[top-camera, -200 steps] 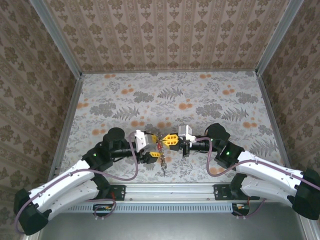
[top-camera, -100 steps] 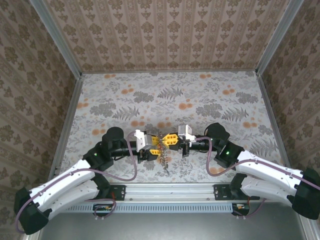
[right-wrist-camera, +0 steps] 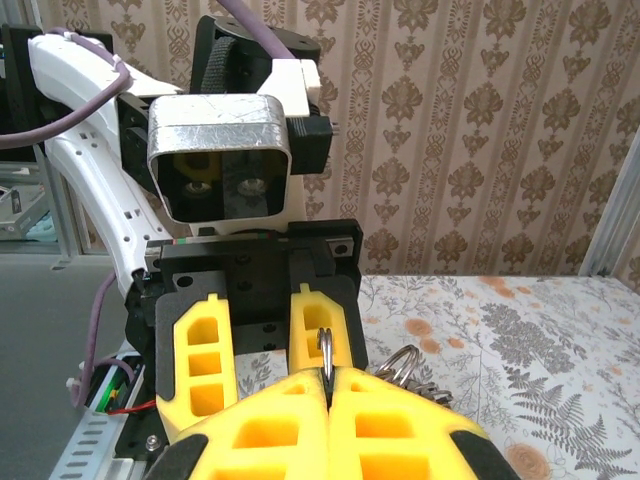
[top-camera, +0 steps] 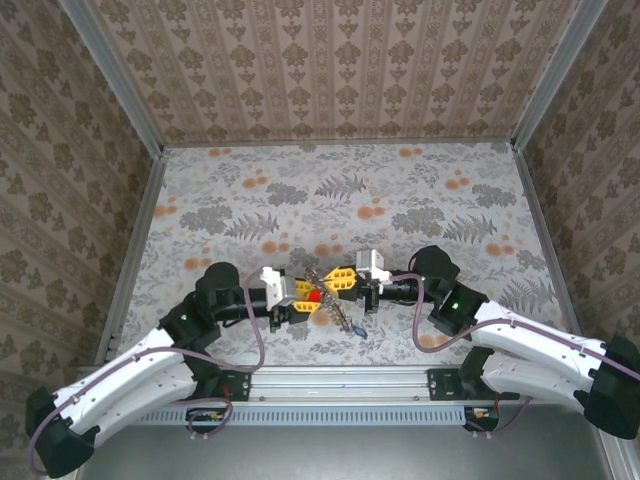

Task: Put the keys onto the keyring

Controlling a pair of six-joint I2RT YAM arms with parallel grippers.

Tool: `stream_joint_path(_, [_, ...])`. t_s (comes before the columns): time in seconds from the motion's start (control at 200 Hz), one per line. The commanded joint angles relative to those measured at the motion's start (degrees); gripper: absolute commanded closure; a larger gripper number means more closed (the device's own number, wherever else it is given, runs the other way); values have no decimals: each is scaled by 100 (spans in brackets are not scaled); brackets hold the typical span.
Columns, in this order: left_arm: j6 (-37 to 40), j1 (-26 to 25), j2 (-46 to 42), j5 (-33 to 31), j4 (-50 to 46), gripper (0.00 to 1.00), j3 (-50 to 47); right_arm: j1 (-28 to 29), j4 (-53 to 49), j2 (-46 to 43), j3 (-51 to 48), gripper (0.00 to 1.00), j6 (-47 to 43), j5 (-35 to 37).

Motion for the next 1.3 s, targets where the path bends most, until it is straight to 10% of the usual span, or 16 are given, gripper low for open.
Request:
stream_joint_path(0.0, [166,-19,-277,-213,-258,71,-23,-23,161,-121,218,100,0,-28])
stream_joint_path(0.33, [415,18,-640,-644,-872,43,39,-23,179,-107,240,100,-17,-5])
stream_joint_path(0.76, [285,95,-638,-40,-1033,55,143,-32,169,-77,270,100,-57,-16])
stream_joint_path(1.295, [210,65,46,100,-158,41,244,-32,157,-68,271,100,-40,-98])
